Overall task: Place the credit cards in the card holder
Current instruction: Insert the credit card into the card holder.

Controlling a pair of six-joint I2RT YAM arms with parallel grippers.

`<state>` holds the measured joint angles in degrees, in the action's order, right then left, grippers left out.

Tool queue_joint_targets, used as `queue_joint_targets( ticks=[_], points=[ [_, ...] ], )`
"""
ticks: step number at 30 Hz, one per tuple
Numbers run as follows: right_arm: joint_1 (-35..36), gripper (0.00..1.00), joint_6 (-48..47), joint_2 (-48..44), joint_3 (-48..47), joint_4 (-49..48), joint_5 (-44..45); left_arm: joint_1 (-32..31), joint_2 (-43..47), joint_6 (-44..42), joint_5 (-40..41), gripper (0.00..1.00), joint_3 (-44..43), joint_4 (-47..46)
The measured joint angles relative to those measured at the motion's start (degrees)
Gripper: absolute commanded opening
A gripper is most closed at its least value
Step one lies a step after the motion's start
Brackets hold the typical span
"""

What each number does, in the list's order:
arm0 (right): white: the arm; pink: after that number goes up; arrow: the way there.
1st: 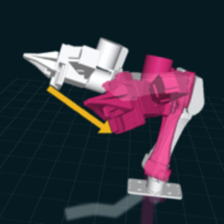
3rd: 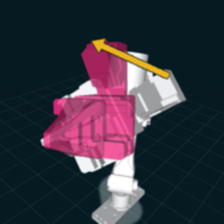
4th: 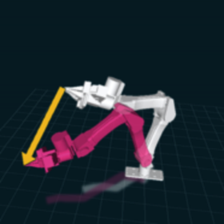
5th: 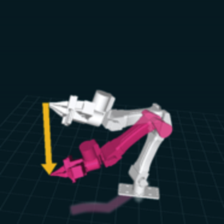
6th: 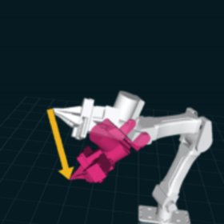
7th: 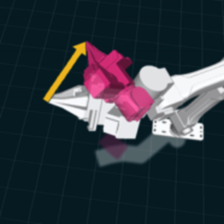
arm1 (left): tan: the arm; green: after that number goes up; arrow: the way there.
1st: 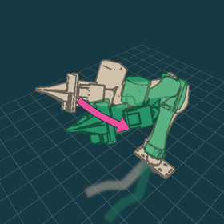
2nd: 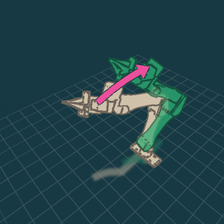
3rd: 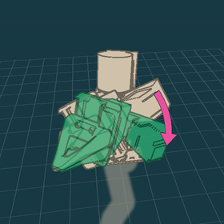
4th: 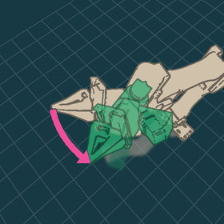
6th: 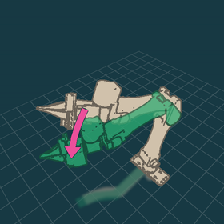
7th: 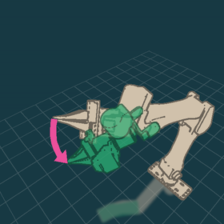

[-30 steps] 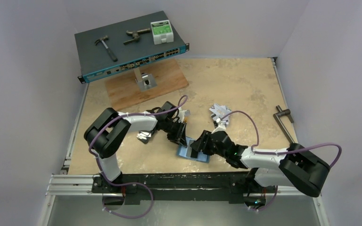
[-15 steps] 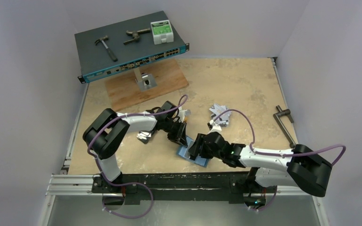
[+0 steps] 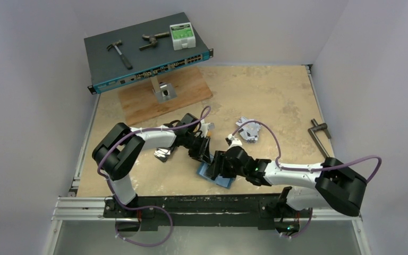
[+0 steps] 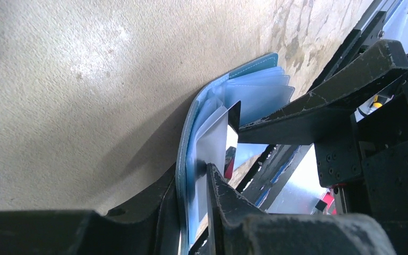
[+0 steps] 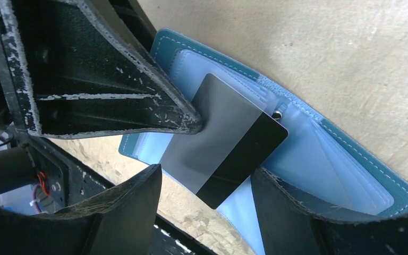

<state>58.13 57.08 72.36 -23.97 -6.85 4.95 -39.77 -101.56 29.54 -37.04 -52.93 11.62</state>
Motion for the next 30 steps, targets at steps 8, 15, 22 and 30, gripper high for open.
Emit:
queue_joint_targets(
  ticks=[8, 15, 22, 30],
  points=[
    [0.0, 0.63, -3.41, 3.54, -2.78, -0.61, -1.92, 0.35, 0.0, -0.02, 0.02, 0.23, 0.0, 0.17],
    [0.02, 0.63, -4.76, 5.42, -3.28, -3.87, -3.45, 0.48, 0.11, -0.02, 0.02, 0.23, 0.0, 0.28],
    [0.04, 0.62, -6.01, 6.78, -2.99, -9.79, -4.52, 0.48, 0.11, -0.02, 0.02, 0.24, 0.0, 0.44],
    [-0.72, 0.62, -6.56, 7.37, -0.04, -16.85, -5.11, 0.52, 0.11, -0.04, 0.42, 0.25, 0.0, 0.7]
  ],
)
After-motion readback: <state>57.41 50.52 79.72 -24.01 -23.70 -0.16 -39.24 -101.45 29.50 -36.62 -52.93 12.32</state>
